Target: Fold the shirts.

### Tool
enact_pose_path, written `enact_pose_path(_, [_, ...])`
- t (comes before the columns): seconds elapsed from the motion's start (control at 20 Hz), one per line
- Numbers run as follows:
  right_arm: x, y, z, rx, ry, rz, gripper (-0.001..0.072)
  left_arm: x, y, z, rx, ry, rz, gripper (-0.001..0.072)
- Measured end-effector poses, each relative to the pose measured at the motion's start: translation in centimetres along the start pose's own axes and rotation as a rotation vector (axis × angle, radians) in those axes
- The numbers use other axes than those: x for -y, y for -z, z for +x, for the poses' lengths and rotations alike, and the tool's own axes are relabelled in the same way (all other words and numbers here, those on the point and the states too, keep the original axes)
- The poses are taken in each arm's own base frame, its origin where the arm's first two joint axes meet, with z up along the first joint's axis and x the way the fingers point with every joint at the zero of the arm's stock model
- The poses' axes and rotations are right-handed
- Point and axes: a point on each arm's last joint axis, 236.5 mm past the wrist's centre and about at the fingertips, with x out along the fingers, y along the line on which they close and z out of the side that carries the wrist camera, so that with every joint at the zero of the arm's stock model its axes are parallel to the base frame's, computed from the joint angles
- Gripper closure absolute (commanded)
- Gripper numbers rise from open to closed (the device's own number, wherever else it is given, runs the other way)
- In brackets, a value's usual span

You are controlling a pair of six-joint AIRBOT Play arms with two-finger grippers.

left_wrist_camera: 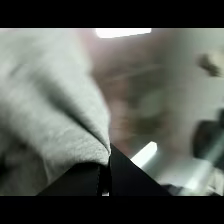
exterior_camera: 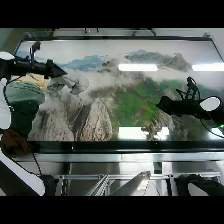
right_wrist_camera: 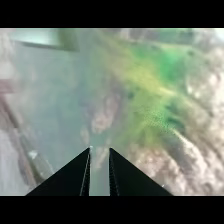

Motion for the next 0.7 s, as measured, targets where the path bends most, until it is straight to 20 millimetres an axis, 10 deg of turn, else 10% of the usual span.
enact_pose_path(0.15, [-1.4, -0.4, -0.9, -0.021, -0.025, -0.044, 0.0571, 12.8, 0.0, -0.7, -0.007, 0.237, 0.164, 0.0696])
enact_pose_path(0.3, [-2.6, -1.2, -2.4, -0.042, -0.049, -0.078, 0.0567, 21.3, 2.3, -0.7, -0.057, 0.324, 0.308, 0.0684])
enact_pose_path(0.4, [-2.9, -1.8, -3.8, -0.054, -0.059, -0.087, 0.0383, 24.1, 4.3, 0.2, -0.112, 0.303, 0.369, 0.0364])
enact_pose_path(0.45, [-2.9, -2.1, -4.5, -0.057, -0.063, -0.092, 0.025, 24.8, 5.3, 0.8, -0.144, 0.279, 0.39, 0.0364])
enact_pose_path(0.7, [-1.8, -2.1, -6.3, -0.093, -0.062, -0.088, 0.0234, 23.2, 8.5, 4.1, -0.275, 0.104, 0.402, 0.0363])
